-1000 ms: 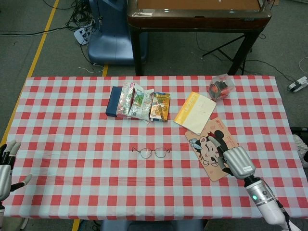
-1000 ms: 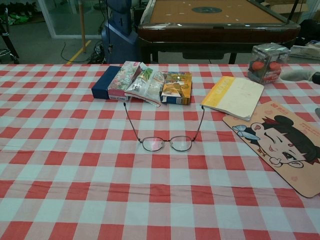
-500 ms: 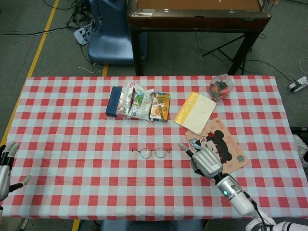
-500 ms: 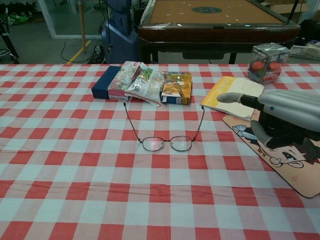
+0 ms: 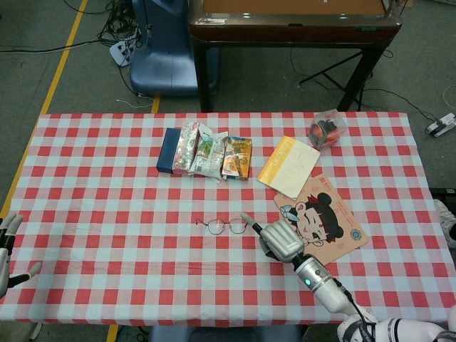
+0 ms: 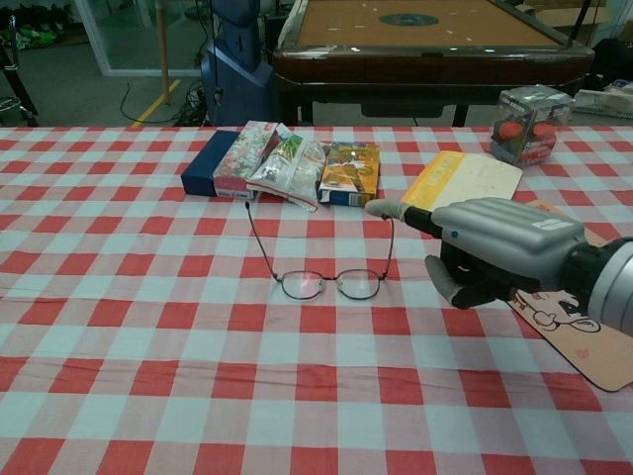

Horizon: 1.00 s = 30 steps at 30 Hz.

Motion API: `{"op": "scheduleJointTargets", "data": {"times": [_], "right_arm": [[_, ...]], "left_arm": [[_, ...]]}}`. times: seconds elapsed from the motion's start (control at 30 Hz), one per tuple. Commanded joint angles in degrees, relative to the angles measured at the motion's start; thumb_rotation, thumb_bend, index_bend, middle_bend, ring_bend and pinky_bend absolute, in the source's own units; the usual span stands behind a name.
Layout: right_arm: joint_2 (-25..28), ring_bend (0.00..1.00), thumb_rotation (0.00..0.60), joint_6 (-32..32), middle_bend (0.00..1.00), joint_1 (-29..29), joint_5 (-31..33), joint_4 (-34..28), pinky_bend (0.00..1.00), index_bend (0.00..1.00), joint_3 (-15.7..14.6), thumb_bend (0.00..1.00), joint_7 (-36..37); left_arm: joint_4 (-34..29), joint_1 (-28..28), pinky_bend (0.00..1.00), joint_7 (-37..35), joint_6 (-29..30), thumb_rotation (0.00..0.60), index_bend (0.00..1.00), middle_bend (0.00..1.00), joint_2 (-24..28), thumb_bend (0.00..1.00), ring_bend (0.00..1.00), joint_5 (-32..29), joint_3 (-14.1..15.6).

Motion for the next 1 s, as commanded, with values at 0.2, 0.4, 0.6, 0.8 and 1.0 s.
{"op": "scheduleJointTargets", "data": {"times": [0.2,0.4,0.6,0.8,1.0], "right_arm": [[-3.4,1.0,0.6,-4.3,1.0,3.6,3.8,2.3,1.0,0.0,0.7,0.75,-1.8],[-5.0,1.0,0.6,-6.0,1.0,5.5,6.3,3.7,1.0,0.0,1.0,0.75,-2.2],[-6.4,1.0,0.6,-8.5,1.0,8.0,8.5,4.9,1.0,0.0,1.3,0.75,-2.9],[-8.0,1.0,0.6,-9.9,1.0,9.6,9.9,6.7,1.0,0.0,0.5,0.75,-3.6],[-9.8,1.0,0.6,-10.6,1.0,10.5,11.1,8.9,1.0,0.0,-0.2,0.75,-3.4]], "left_arm": [[0.5,0.3,0.0,-0.8,0.2,0.6,0.0,0.0,0.0,0.16,0.0,0.1,0.1],[0.9,0.4,0.0,-1.2,0.0,0.6,0.0,0.0,-0.1,0.16,0.0,0.0,0.0],[0.9,0.2,0.0,-1.5,-0.4,0.6,0.0,0.0,-0.2,0.16,0.0,0.2,0.1],[1.0,0.3,0.0,-1.8,-0.6,0.6,0.0,0.0,-0.1,0.16,0.0,0.0,0.1],[1.2,0.3,0.0,-2.1,-0.9,0.6,0.0,0.0,-0.2,0.16,0.0,0.0,0.2]]}}
